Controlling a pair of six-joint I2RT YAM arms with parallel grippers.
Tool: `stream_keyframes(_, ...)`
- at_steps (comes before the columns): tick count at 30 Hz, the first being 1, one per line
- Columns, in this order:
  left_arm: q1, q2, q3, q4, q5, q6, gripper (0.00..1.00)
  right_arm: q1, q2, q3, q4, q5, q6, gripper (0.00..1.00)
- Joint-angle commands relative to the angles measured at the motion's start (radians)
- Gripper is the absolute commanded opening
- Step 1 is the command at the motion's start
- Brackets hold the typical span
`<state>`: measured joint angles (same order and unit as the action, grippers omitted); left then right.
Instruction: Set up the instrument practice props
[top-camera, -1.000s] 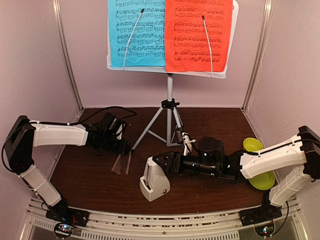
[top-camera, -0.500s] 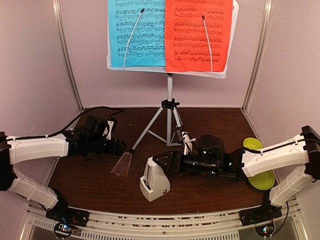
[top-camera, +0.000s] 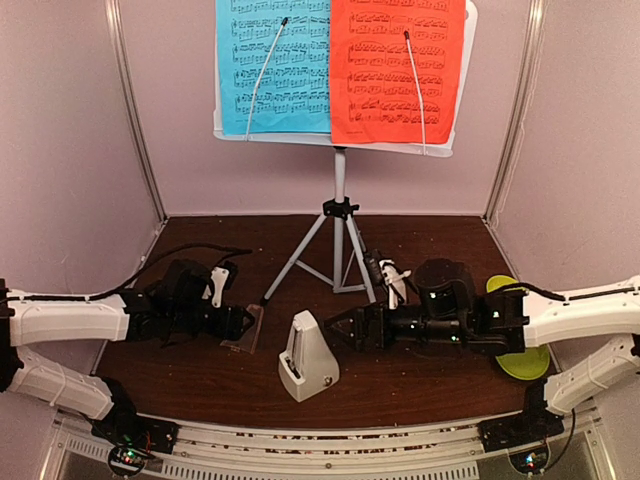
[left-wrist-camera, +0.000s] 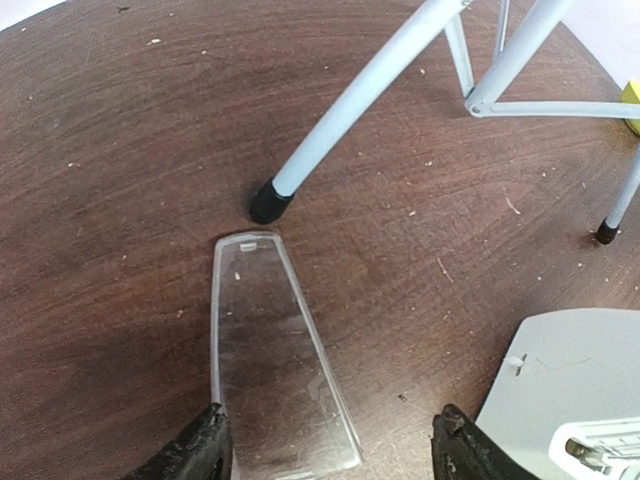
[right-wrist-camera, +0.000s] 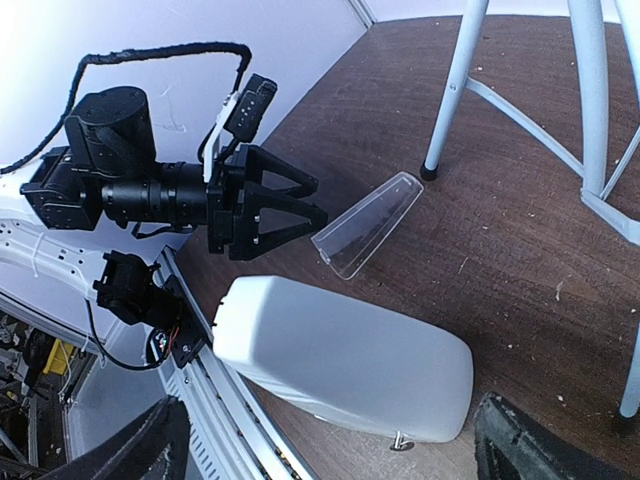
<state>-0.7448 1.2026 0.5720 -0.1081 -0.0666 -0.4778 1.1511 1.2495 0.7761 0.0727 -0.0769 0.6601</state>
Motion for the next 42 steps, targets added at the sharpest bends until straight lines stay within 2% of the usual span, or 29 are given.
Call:
stream_keyframes(1,-0.024,0.000,-0.022,0.089,0.036,0.004,0.69,0.016,-0.071,-0.059,-0.077,0.027,-0.004,0.96)
stream_keyframes(7,-0.066,0.017,-0.025,0.118,0.048,0.014,0.64,0.069,0.004,-0.201,0.043,0.061,0.074,0.75)
stream_keyframes(11,-0.095,0.041,-0.034,0.152,0.053,0.003,0.58,0.107,0.136,-0.168,0.094,0.100,0.093,0.57)
stream_keyframes(15,-0.122,0.069,-0.055,0.204,0.059,-0.018,0.52,0.120,0.235,-0.120,0.143,0.119,0.124,0.44)
stream_keyframes(22,-0.166,0.121,-0.071,0.271,0.064,-0.047,0.46,0.111,0.346,-0.050,0.166,0.150,0.129,0.36)
stream_keyframes(29,-0.211,0.188,-0.056,0.309,0.076,-0.061,0.39,0.055,0.380,-0.046,0.191,0.164,0.136,0.27)
stream_keyframes(42,-0.270,0.281,-0.045,0.489,0.085,-0.157,0.33,-0.054,0.434,0.045,0.194,0.106,0.049,0.25)
